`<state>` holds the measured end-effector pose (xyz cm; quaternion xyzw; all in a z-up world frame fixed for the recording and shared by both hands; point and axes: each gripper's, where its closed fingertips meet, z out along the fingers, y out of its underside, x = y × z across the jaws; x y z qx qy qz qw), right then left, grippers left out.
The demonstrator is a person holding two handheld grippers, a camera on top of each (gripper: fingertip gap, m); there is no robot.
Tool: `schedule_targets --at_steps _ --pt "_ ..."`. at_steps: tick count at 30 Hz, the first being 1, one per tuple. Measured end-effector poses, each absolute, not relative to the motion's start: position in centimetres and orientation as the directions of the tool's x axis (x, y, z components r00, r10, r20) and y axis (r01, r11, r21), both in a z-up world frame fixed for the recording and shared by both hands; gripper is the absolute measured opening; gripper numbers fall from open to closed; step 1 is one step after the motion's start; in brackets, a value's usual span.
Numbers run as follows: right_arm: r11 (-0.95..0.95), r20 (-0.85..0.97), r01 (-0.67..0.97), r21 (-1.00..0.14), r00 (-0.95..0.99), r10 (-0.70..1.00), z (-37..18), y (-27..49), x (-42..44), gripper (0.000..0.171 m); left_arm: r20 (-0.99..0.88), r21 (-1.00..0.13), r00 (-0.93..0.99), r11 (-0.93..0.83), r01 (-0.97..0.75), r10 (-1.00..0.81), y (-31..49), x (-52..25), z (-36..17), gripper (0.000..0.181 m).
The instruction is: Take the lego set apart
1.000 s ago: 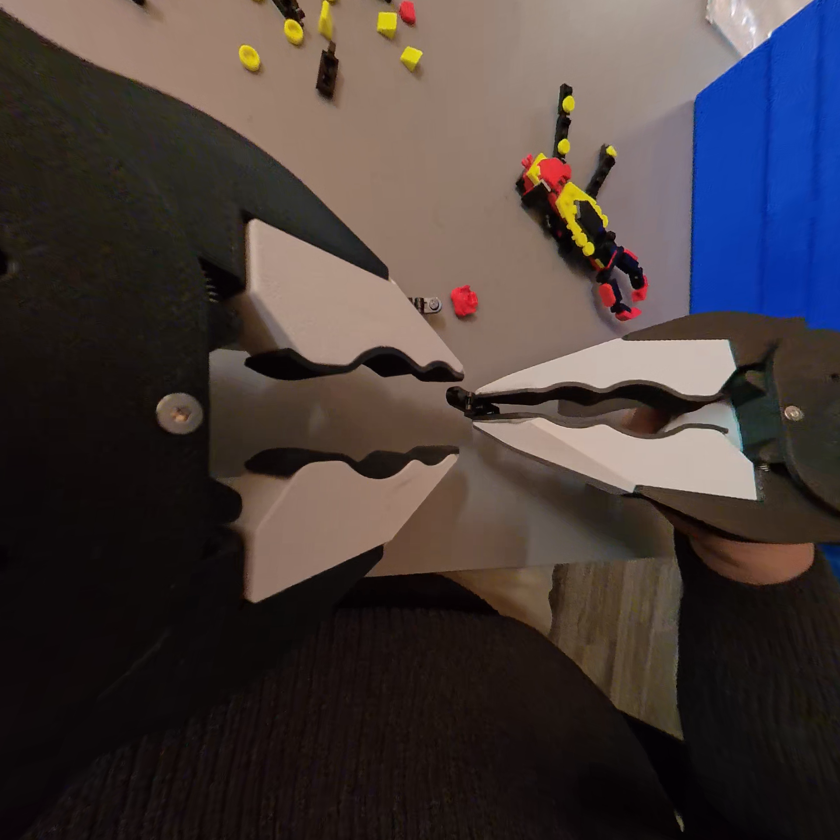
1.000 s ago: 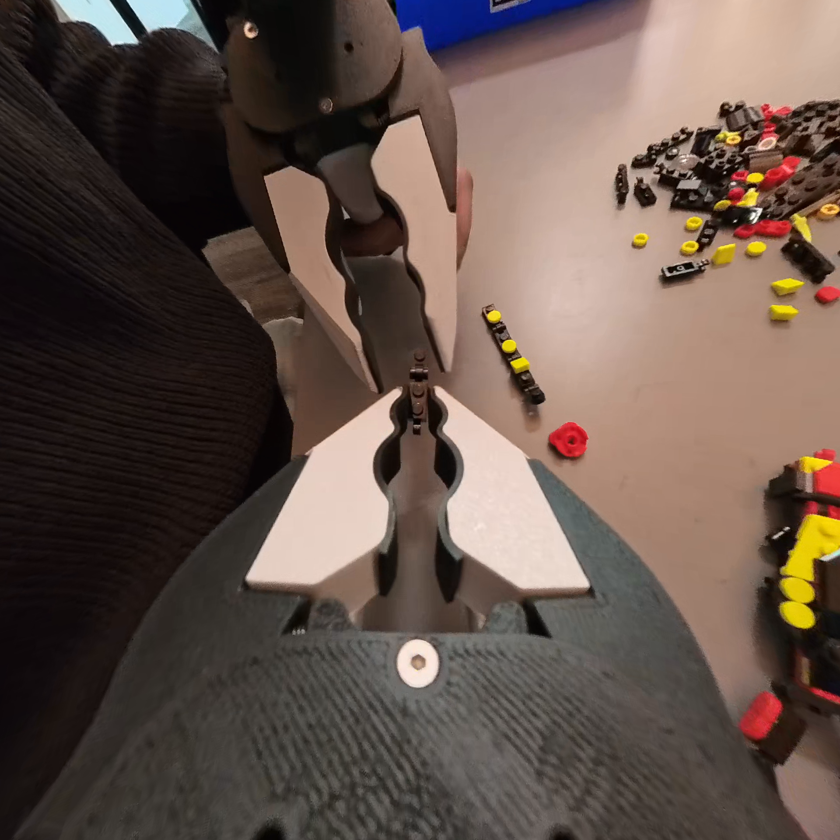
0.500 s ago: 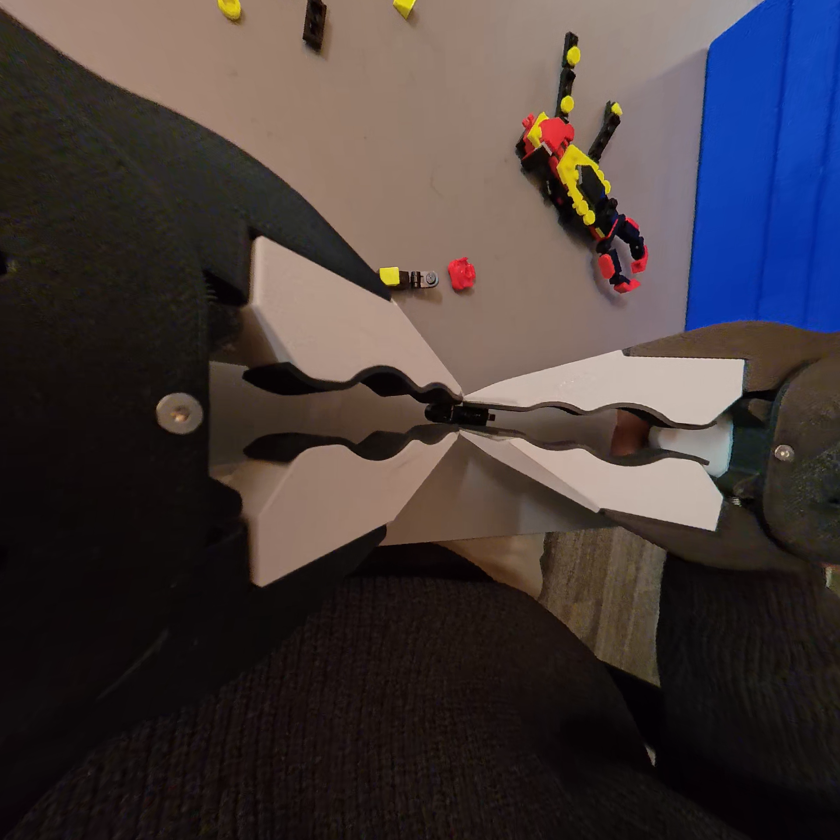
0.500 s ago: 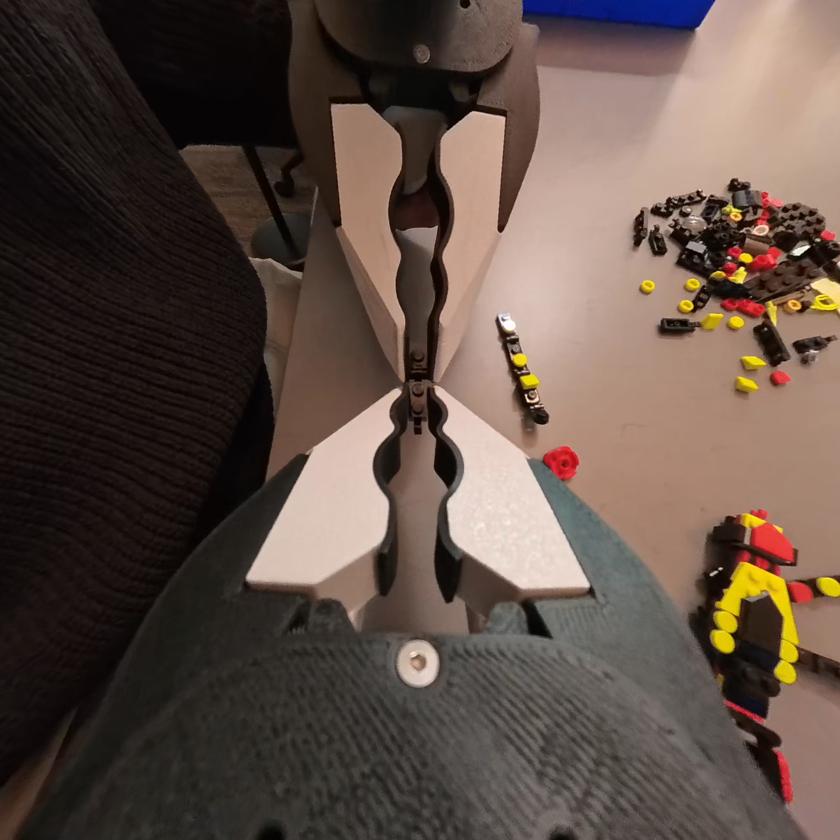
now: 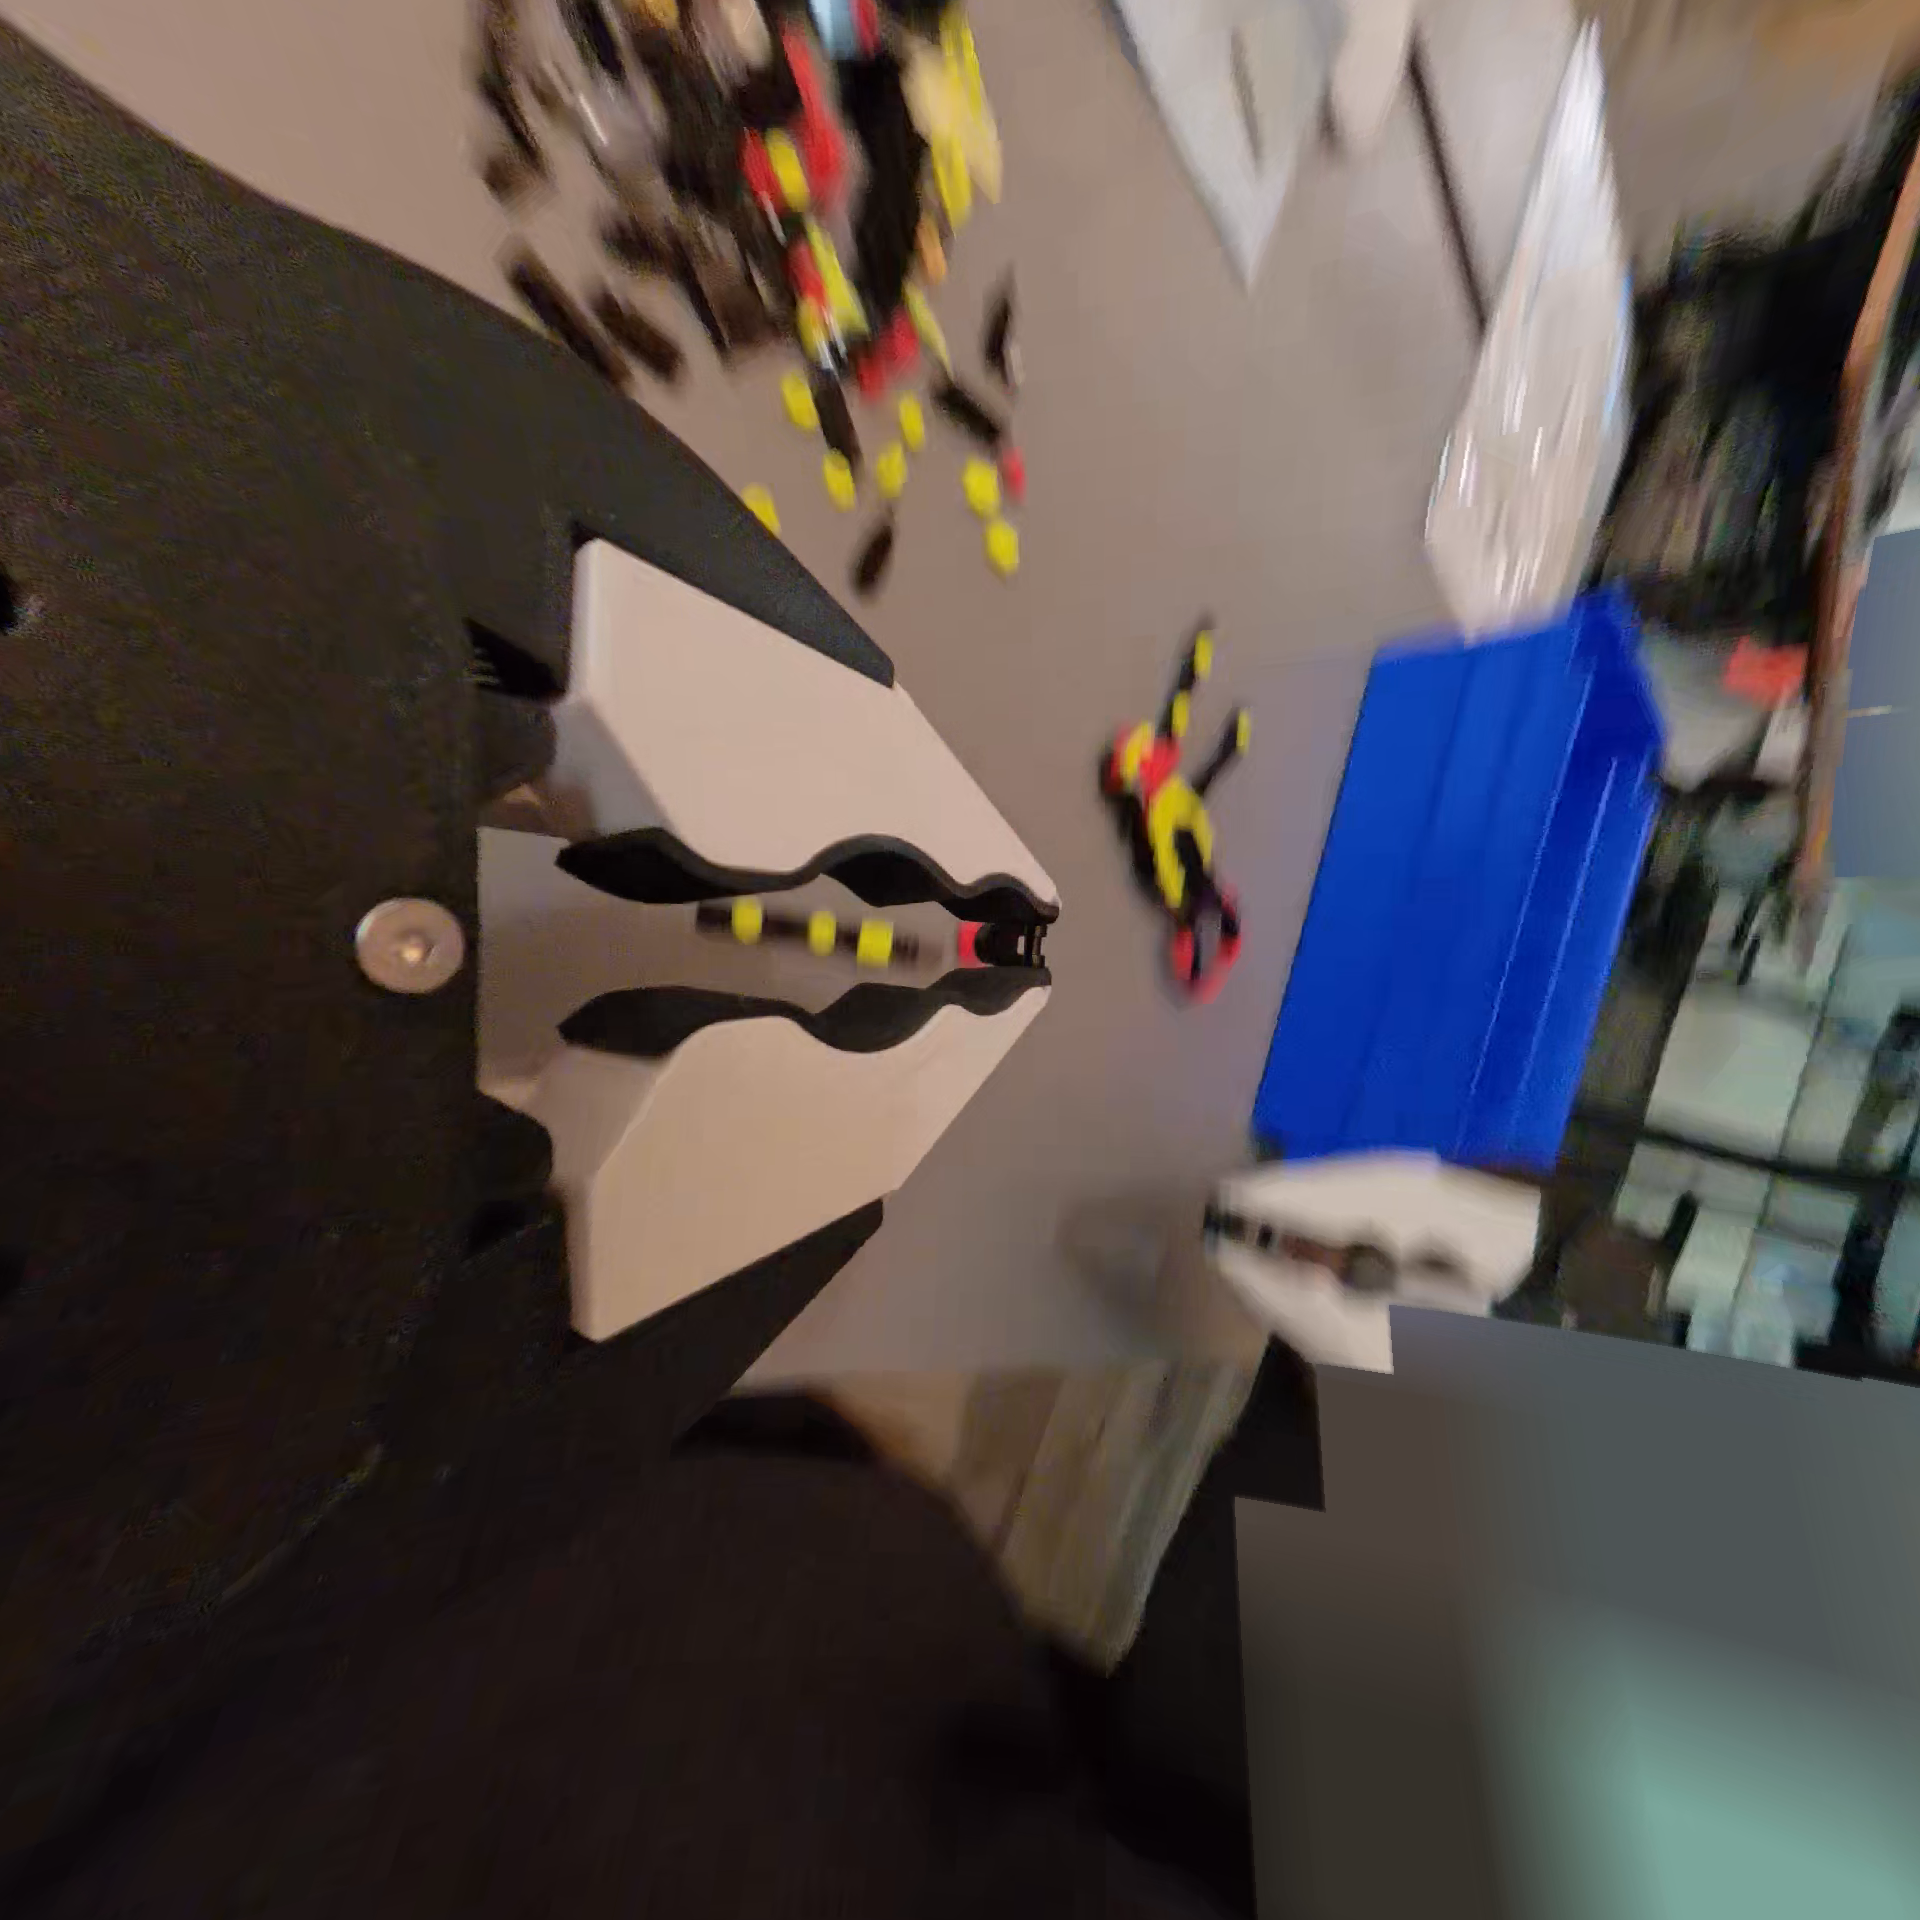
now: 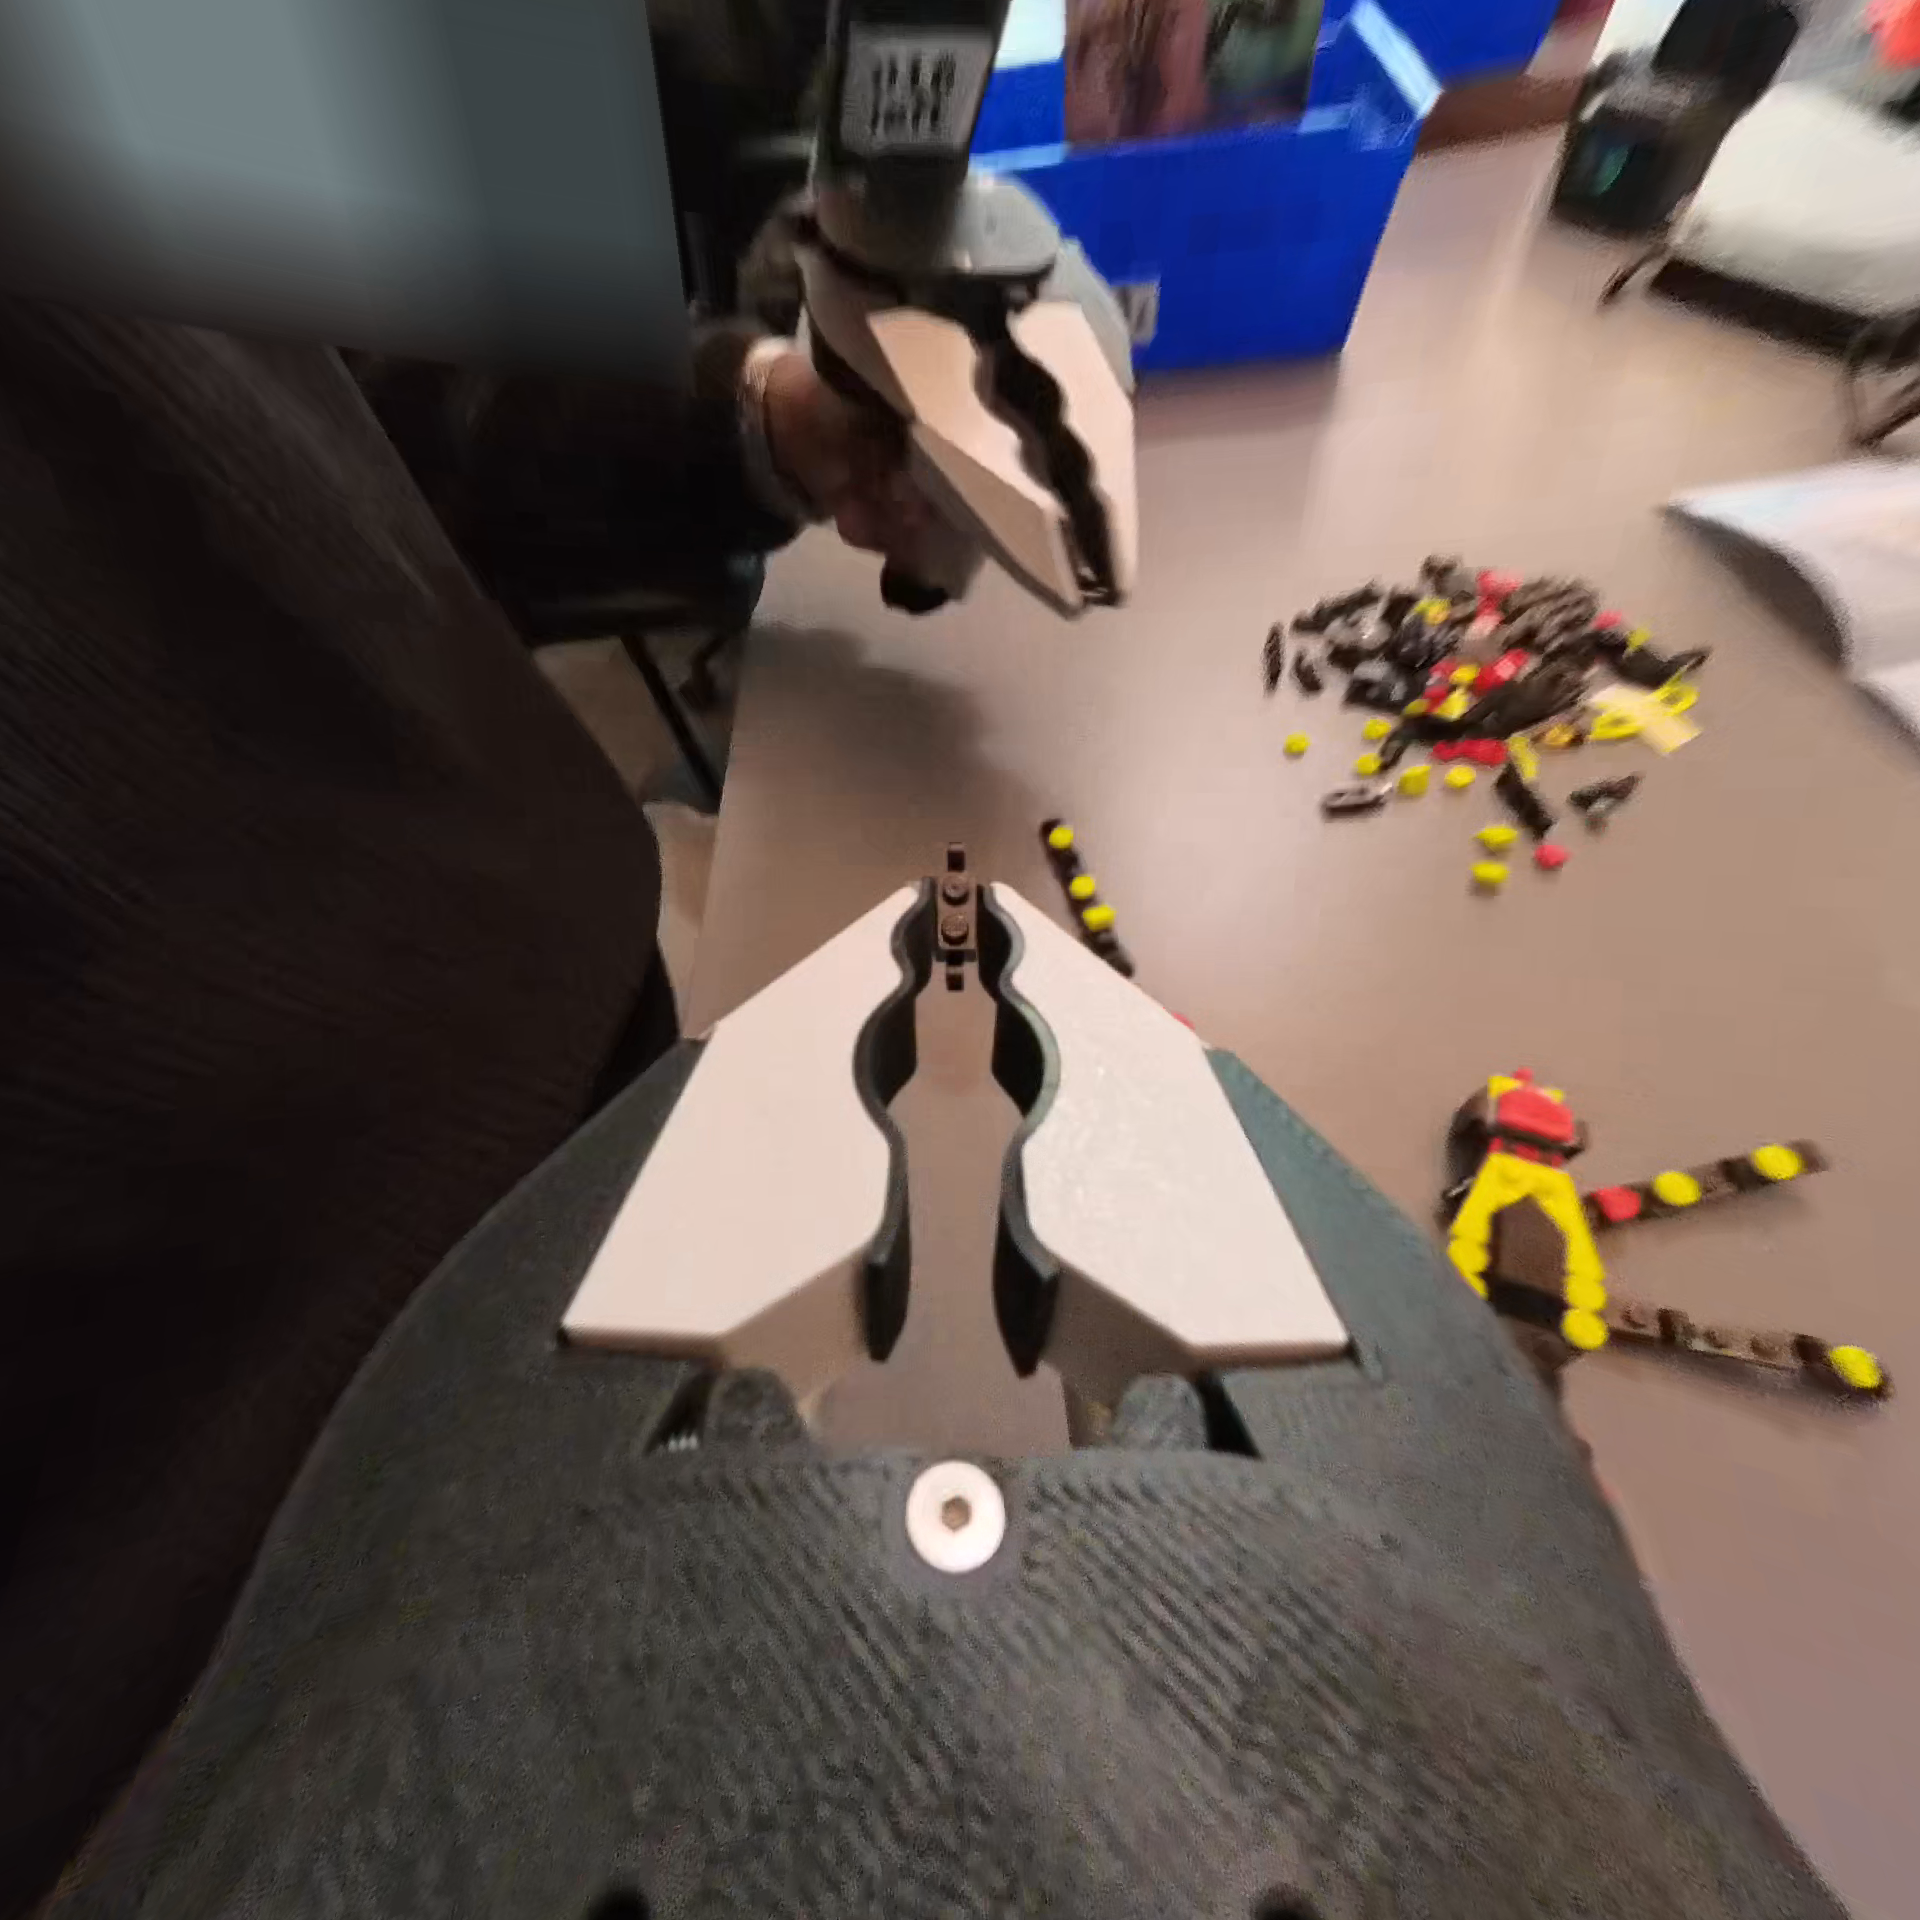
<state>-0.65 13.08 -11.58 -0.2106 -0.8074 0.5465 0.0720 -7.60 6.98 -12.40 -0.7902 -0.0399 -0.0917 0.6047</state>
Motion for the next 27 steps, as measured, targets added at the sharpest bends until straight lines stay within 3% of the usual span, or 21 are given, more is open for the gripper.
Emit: schedule_targets --at_steps 3,5,11,14,16,19,22,27 --pt "0.312 -0.099 0.271 -0.911 -0.876 0.472 -12.5 13.7 -1.4 0.006 0.034 -0.913 0.941 -0.372 0.166 0.337 5.6 -15.0 -16.0 0.007" --pt "0.303 -0.123 0.294 -0.906 -0.87 0.477 -13.3 13.5 -1.6 0.007 -0.056 -0.854 0.885 -0.482 0.198 0.463 4.3 -17.9 -18.7 0.007" --pt "0.328 -0.126 0.32 -0.889 -0.858 0.498 -14.7 13.1 -2.0 0.007 -0.086 -0.799 0.843 -0.542 0.26 0.53 4.3 -20.5 -20.7 0.008" --pt "0.333 -0.121 0.339 -0.88 -0.837 0.533 -15.1 13.6 -2.4 0.007 -0.085 -0.794 0.833 -0.542 0.274 0.547 4.1 -20.7 -20.8 0.043" --pt "0.322 -0.12 0.343 -0.882 -0.827 0.549 -15.1 13.8 -2.6 0.007 -0.091 -0.812 0.822 -0.519 0.266 0.563 4.1 -20.7 -20.1 0.052" --pt "0.234 -0.185 0.375 -0.897 -0.8 0.571 -14.2 13.8 -2.9 0.007 -0.086 -0.858 0.862 -0.476 0.191 0.5 5.6 -18.7 -17.9 0.053" --pt "-0.023 -0.402 0.464 -0.885 -0.74 0.54 -11.7 13.8 -2.8 0.006 -0.035 -0.908 0.945 -0.406 0.106 0.325 8.7 -13.4 -15.7 0.05" --pt "-0.489 -0.751 0.582 -0.649 -0.594 0.289 -8.9 15.7 -2.3 0.005 0.116 -0.948 0.992 -0.294 0.122 0.039 13.4 -3.6 -12.6 0.044"
